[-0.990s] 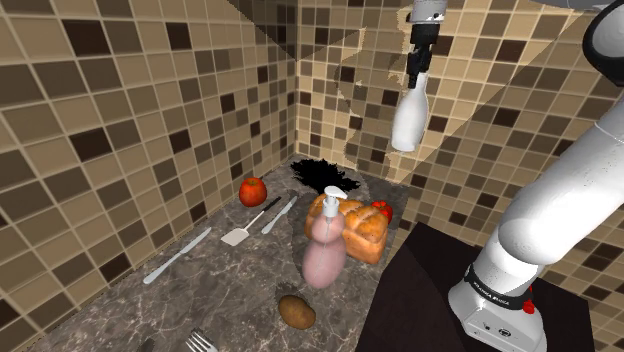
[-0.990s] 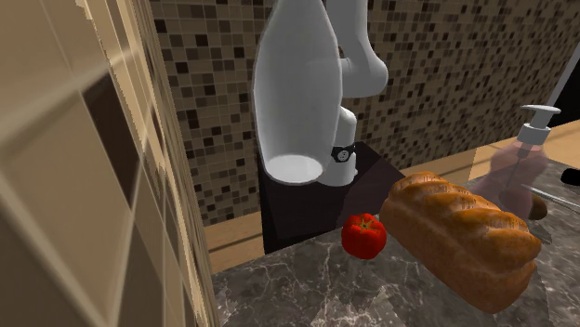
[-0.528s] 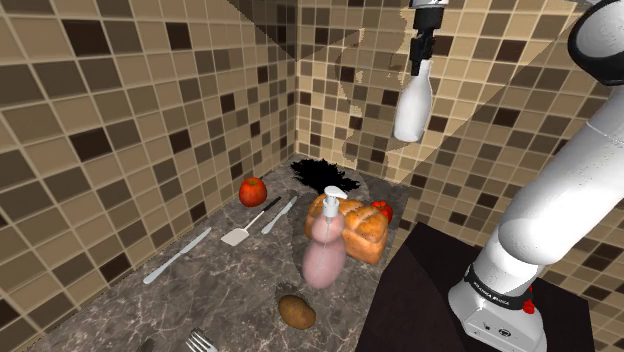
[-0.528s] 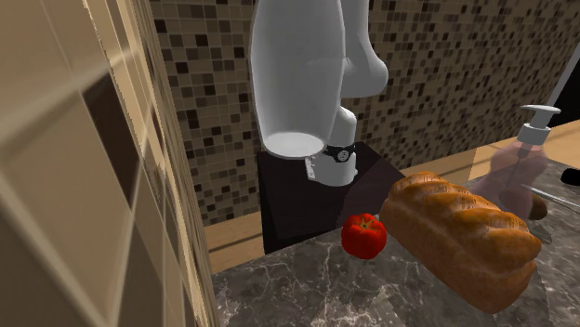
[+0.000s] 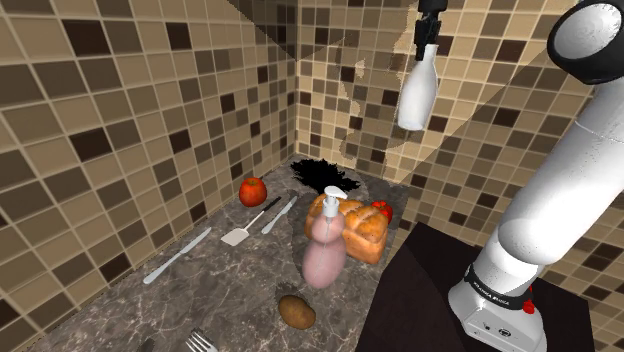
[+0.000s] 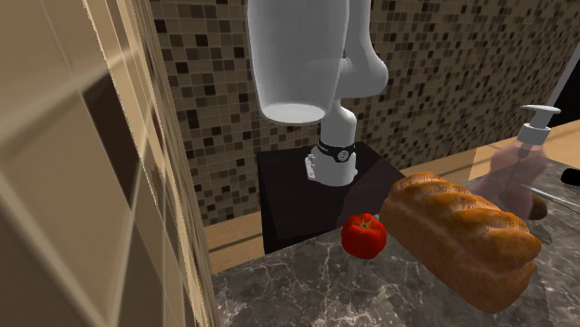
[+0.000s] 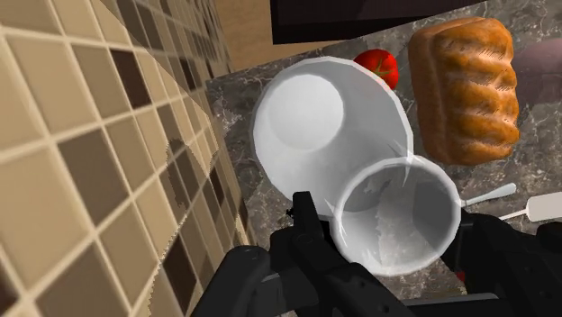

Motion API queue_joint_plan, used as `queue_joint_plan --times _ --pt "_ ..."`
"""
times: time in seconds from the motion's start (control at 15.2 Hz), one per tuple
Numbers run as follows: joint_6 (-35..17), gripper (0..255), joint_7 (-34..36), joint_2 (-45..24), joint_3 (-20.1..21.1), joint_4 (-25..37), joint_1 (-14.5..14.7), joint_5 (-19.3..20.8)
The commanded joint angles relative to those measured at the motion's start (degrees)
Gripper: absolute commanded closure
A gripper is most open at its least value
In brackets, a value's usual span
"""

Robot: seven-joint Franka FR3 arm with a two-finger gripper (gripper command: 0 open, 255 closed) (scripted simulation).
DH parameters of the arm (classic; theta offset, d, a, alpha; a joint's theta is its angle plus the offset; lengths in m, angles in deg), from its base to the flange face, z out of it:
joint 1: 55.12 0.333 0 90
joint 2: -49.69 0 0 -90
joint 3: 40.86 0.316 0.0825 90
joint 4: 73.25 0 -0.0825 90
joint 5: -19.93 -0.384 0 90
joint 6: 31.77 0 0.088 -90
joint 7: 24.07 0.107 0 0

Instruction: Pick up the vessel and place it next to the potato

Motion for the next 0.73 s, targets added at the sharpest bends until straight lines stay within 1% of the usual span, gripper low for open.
queue_joint_plan --times 0.0,0.33,0.66 --pt "1.3 255 -0.3 -0.9 -0.2 2.2 -0.1 -0.3" --pt "-1.9 255 8.4 4.7 4.9 -6.9 3.3 0.2" --pt "-4.7 255 16.3 7.9 9.7 -13.3 5.9 -0.6"
